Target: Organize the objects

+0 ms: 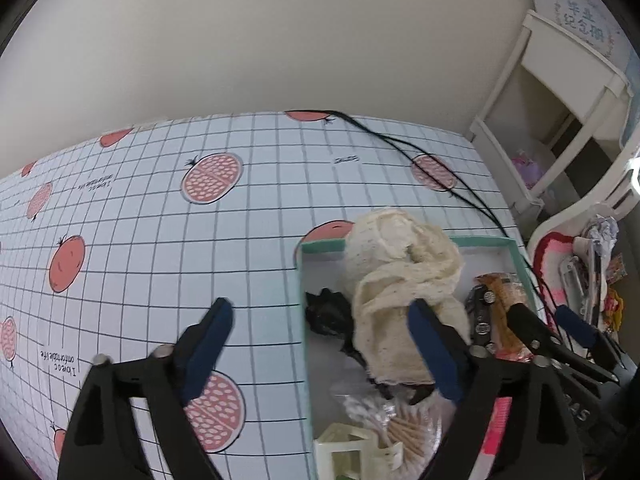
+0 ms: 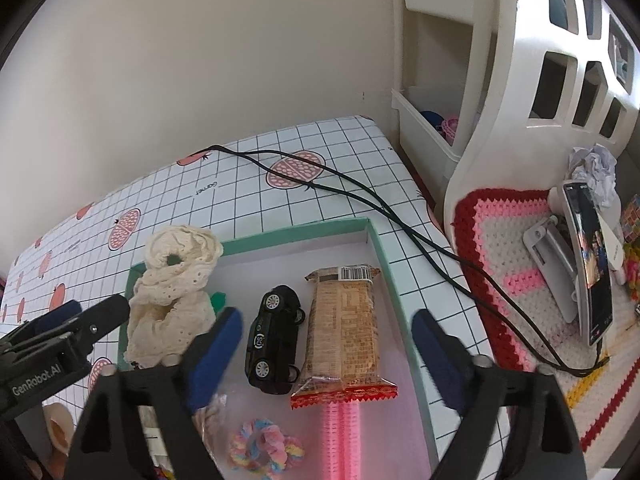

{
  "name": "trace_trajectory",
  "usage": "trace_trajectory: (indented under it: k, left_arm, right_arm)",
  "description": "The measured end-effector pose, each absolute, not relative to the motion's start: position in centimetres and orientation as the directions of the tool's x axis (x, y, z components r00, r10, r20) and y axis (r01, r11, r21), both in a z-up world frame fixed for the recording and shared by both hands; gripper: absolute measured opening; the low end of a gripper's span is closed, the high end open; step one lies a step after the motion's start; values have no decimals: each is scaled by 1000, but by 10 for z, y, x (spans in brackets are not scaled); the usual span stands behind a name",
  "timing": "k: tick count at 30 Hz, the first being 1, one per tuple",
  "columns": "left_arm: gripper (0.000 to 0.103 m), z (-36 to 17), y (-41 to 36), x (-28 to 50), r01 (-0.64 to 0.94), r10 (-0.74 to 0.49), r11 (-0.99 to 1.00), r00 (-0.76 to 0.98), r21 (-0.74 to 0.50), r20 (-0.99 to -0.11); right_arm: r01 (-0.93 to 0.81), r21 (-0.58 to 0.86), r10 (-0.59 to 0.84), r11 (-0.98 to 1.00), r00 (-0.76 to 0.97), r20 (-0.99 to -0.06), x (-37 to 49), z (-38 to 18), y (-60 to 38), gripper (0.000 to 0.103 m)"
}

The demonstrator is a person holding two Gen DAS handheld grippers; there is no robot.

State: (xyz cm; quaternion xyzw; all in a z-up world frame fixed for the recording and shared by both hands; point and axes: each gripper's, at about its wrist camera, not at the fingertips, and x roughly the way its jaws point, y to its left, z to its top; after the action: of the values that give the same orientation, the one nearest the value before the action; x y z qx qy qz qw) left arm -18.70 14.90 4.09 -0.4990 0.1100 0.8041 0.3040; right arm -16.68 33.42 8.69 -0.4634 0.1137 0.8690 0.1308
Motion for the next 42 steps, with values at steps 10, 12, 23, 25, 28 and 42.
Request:
trace_trajectory:
  k: [10, 12, 23, 25, 28, 42]
  left_arm:
    - [103, 33, 136, -192, -562, 356, -820, -352, -109, -866]
    - [103, 33, 135, -192, -559, 346, -824, -366, -93, -864]
    - [103, 34, 128, -195, -540, 370, -832, -364, -130, -855]
    - [103, 35, 127, -194, -547, 383, -826, -363, -139, -850]
    - [103, 37, 126, -192, -548, 383, -825, -367, -136, -848]
    - [103, 58, 105, -174, -560, 380, -823, -419, -95, -825]
  right_arm:
    - [-335, 70, 131, -939, -541, -831, -169, 87, 333, 103]
    - [-341, 70, 135, -937, -541, -830, -169, 87, 334, 103]
    - [-335, 71, 130, -940, -540, -832, -170, 85, 331, 103]
    - [-333, 76, 125, -940, -543, -831, -170, 86, 330, 103]
    - [-331, 68, 132, -941, -545, -828, -168, 89, 328, 103]
    - [-302, 56, 132, -952, -566, -814, -141, 102, 309, 103]
